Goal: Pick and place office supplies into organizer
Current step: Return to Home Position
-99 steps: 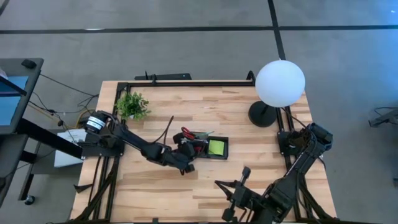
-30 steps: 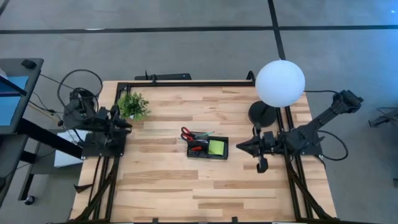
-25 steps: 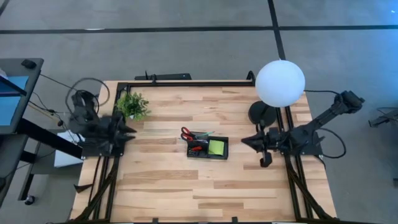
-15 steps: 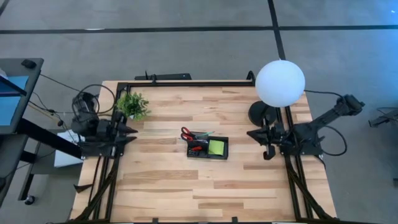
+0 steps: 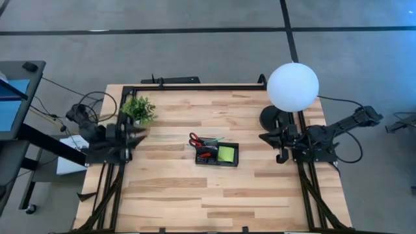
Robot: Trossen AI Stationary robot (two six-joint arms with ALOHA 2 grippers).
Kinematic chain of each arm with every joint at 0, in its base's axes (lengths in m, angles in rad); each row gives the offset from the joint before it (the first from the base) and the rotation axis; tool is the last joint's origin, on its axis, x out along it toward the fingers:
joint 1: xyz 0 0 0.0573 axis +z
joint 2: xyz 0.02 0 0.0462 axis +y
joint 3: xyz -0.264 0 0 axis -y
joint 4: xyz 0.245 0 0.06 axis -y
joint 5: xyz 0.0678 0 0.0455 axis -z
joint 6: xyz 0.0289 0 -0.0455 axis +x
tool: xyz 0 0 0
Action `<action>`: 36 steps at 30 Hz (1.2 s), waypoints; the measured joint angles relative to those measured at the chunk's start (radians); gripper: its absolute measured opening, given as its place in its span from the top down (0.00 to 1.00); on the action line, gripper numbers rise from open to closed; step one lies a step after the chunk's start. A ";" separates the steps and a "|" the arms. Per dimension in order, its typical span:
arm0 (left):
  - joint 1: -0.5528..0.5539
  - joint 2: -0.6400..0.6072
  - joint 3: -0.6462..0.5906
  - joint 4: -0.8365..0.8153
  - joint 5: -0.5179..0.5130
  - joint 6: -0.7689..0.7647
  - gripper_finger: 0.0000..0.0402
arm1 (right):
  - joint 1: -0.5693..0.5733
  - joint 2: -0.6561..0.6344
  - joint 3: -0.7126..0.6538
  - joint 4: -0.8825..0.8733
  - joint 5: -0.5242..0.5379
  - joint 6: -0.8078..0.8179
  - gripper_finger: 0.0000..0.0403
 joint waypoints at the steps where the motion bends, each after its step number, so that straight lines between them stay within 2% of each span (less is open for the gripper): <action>1: 0.009 0.000 0.000 -0.046 0.056 -0.034 0.72 | -0.004 0.000 0.000 -0.017 0.001 0.005 1.00; 4: 0.025 0.000 -0.019 -0.149 0.251 -0.117 0.72 | -0.019 0.004 0.000 -0.042 0.001 0.034 1.00; 6: 0.029 0.000 -0.040 -0.161 0.306 -0.143 0.72 | -0.026 0.004 0.000 -0.054 -0.012 0.048 1.00; 10: 0.029 0.000 -0.075 -0.137 0.284 -0.160 0.72 | -0.024 0.003 -0.041 -0.005 -0.056 0.035 1.00; 16: 0.030 0.000 -0.098 -0.140 0.281 -0.194 0.72 | -0.024 -0.030 -0.135 0.123 -0.056 -0.010 1.00; 28: 0.029 0.001 -0.157 -0.162 0.269 -0.249 0.72 | -0.020 -0.125 -0.135 -0.011 -0.049 -0.024 1.00; 33: 0.029 -0.001 -0.157 -0.097 0.255 -0.164 0.72 | 0.002 -0.238 -0.135 -0.074 -0.052 -0.041 1.00; 36: 0.026 -0.001 -0.158 -0.101 0.261 -0.159 0.72 | 0.011 -0.344 -0.135 -0.181 -0.046 -0.053 1.00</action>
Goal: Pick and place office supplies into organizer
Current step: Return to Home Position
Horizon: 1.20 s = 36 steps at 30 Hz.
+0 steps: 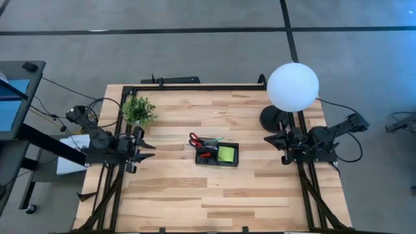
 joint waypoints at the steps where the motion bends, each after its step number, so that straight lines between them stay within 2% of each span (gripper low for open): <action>1: -0.003 0.000 0.000 -0.022 0.000 -0.003 0.72 | 0.003 -0.037 0.000 -0.051 0.001 0.004 1.00; 5: -0.012 0.005 0.002 -0.071 -0.012 -0.043 0.72 | 0.003 -0.067 0.004 -0.195 0.014 0.065 1.00; 9: -0.011 0.007 0.005 -0.085 -0.006 -0.073 0.72 | -0.003 -0.060 0.013 -0.235 0.024 0.079 1.00; 12: -0.011 0.017 0.005 -0.089 -0.006 -0.080 0.72 | -0.004 -0.065 0.013 -0.236 0.028 0.070 1.00; 17: -0.011 0.016 0.006 -0.092 -0.007 -0.065 0.72 | -0.004 -0.066 0.013 -0.233 0.027 0.144 1.00; 36: -0.011 0.016 0.006 -0.096 -0.007 -0.074 0.72 | -0.004 -0.064 0.013 -0.233 0.026 0.146 1.00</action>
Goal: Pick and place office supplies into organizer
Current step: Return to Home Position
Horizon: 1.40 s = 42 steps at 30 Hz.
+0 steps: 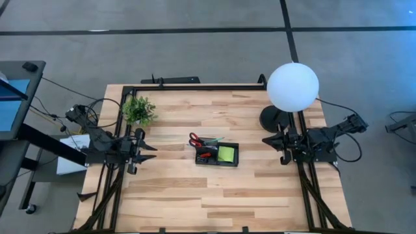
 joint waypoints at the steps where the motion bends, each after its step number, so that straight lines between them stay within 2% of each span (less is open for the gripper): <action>1: 0.000 0.000 0.000 0.000 0.000 0.000 0.72 | 0.000 0.000 0.000 0.000 0.000 0.000 1.00; 42: 0.000 0.000 0.000 0.000 0.000 0.017 0.72 | 0.000 0.000 0.000 0.000 0.000 0.000 1.00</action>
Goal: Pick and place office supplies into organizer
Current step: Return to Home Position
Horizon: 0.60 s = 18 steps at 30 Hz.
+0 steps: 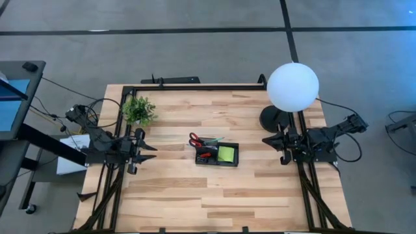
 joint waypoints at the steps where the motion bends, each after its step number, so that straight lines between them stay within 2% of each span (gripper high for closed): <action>1: 0.000 0.000 0.000 0.000 0.000 -0.001 0.72 | 0.000 0.000 0.000 0.000 0.000 0.000 1.00; 18: 0.000 0.000 0.000 0.000 0.000 0.001 0.72 | 0.000 0.000 0.000 0.000 0.000 0.000 1.00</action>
